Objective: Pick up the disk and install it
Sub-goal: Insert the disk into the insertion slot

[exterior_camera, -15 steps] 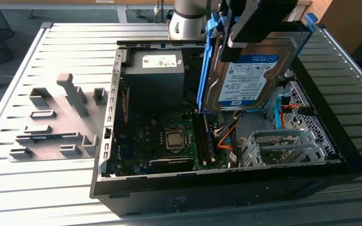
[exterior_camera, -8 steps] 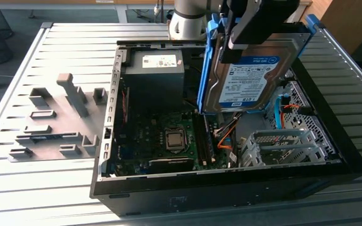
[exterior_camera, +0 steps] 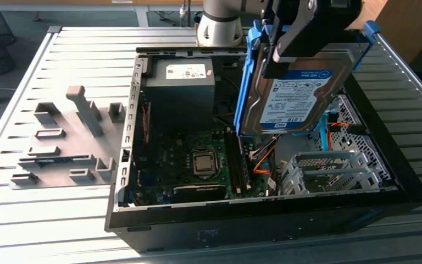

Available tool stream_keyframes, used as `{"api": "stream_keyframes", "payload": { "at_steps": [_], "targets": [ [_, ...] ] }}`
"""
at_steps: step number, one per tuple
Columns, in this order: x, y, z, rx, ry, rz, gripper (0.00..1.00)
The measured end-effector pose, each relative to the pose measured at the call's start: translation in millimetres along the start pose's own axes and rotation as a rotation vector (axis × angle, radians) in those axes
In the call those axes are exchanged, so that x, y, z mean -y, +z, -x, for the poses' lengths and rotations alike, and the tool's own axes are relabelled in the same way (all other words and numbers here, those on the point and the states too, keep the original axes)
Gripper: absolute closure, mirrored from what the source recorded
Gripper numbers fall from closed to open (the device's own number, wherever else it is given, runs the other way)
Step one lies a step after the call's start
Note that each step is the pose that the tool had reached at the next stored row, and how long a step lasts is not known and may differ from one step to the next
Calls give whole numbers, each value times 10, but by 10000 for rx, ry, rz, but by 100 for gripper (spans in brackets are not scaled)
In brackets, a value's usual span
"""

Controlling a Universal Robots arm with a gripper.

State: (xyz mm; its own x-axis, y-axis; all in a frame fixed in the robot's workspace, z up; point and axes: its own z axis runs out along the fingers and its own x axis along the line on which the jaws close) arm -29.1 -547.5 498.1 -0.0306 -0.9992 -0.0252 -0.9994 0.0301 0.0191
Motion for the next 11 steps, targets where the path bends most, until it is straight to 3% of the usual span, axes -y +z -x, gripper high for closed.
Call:
{"api": "stream_keyframes", "payload": {
  "at_steps": [3, 6, 11],
  "targets": [
    [81, 6, 1, -1, 0, 0, 63],
    [96, 15, -21, -2, 0, 0, 63],
    [119, 44, -115, -1, -1, 0, 63]
  ]
}}
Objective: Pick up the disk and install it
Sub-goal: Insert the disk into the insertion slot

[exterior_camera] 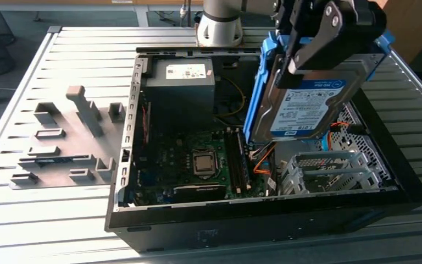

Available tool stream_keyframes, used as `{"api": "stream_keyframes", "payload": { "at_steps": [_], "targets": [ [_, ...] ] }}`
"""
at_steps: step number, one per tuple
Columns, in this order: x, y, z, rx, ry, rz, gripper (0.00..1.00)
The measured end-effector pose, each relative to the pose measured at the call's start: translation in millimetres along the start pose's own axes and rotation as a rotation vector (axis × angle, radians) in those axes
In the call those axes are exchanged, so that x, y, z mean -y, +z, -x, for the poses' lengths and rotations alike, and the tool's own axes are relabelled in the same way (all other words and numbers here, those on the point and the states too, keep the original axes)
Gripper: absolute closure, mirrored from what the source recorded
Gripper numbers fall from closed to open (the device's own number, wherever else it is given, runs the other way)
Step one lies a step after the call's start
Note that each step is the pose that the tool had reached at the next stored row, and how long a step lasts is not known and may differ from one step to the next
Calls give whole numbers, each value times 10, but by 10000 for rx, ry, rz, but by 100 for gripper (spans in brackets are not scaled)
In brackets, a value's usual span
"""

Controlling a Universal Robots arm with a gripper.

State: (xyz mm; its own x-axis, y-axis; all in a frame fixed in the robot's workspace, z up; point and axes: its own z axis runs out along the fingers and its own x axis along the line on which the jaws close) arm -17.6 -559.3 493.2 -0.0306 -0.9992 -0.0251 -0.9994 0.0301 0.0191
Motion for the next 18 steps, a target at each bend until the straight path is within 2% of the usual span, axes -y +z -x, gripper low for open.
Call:
{"api": "stream_keyframes", "payload": {
  "at_steps": [4, 13, 16, 18],
  "targets": [
    [124, 50, -23, 0, 1, 0, 63],
    [500, 158, -25, 0, 0, 0, 63],
    [603, 190, -24, 0, 0, 0, 63],
    [641, 209, -25, 0, 0, 0, 63]
  ]
}}
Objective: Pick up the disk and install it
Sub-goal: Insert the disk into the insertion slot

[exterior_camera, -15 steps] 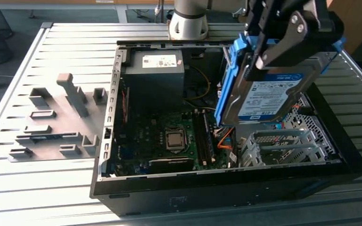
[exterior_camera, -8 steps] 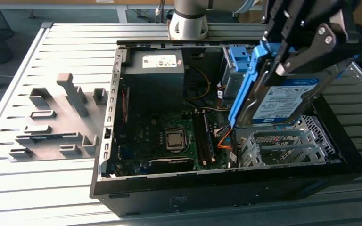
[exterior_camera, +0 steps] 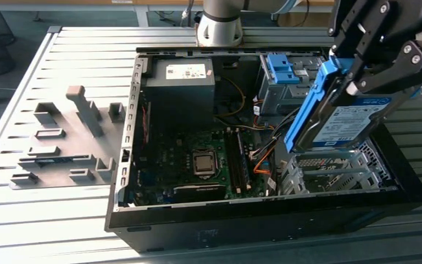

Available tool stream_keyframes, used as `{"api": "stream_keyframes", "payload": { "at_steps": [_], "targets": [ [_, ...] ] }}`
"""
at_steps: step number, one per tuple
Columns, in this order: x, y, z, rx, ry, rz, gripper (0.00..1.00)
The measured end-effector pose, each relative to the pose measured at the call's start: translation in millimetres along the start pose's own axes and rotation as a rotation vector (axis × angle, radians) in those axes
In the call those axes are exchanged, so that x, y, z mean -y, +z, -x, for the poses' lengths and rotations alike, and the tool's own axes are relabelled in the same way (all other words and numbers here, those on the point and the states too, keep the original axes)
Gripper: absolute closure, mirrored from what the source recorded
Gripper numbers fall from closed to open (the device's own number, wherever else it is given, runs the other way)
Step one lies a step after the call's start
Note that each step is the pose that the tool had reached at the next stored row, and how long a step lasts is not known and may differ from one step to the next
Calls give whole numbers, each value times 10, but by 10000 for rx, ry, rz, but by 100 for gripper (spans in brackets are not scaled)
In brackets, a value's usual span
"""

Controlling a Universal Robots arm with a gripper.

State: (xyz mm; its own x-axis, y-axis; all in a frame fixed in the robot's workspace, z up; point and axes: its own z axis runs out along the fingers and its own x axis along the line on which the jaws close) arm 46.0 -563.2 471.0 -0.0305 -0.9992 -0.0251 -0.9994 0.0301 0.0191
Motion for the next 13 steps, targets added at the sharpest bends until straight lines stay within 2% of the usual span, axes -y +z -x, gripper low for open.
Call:
{"api": "stream_keyframes", "payload": {
  "at_steps": [9, 13],
  "targets": [
    [7, 7, -3, 2, -3, 0, 63],
    [20, 15, -6, -3, -244, 5, 63]
  ]
}}
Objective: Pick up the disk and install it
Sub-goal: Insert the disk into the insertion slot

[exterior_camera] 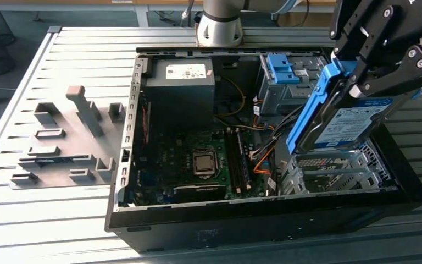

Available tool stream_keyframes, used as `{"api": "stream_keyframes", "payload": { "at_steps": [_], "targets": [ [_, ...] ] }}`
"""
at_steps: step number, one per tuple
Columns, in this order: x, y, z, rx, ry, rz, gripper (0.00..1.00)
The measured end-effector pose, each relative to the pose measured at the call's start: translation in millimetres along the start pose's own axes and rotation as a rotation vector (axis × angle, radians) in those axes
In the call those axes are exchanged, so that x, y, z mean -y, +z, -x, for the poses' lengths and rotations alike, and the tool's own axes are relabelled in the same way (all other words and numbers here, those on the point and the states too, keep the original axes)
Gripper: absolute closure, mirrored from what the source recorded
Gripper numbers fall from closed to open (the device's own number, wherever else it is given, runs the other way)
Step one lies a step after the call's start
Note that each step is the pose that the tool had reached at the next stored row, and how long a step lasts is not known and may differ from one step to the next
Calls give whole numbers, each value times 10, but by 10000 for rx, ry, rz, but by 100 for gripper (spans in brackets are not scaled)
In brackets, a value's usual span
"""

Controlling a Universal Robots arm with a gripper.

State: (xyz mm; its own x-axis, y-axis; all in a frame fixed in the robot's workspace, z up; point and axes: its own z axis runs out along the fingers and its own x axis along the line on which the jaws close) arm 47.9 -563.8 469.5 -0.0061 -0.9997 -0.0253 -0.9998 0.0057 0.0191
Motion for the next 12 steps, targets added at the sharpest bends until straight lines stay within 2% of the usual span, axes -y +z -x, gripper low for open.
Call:
{"api": "stream_keyframes", "payload": {
  "at_steps": [12],
  "targets": [
    [102, 51, -7, -1, 0, 0, 63]
  ]
}}
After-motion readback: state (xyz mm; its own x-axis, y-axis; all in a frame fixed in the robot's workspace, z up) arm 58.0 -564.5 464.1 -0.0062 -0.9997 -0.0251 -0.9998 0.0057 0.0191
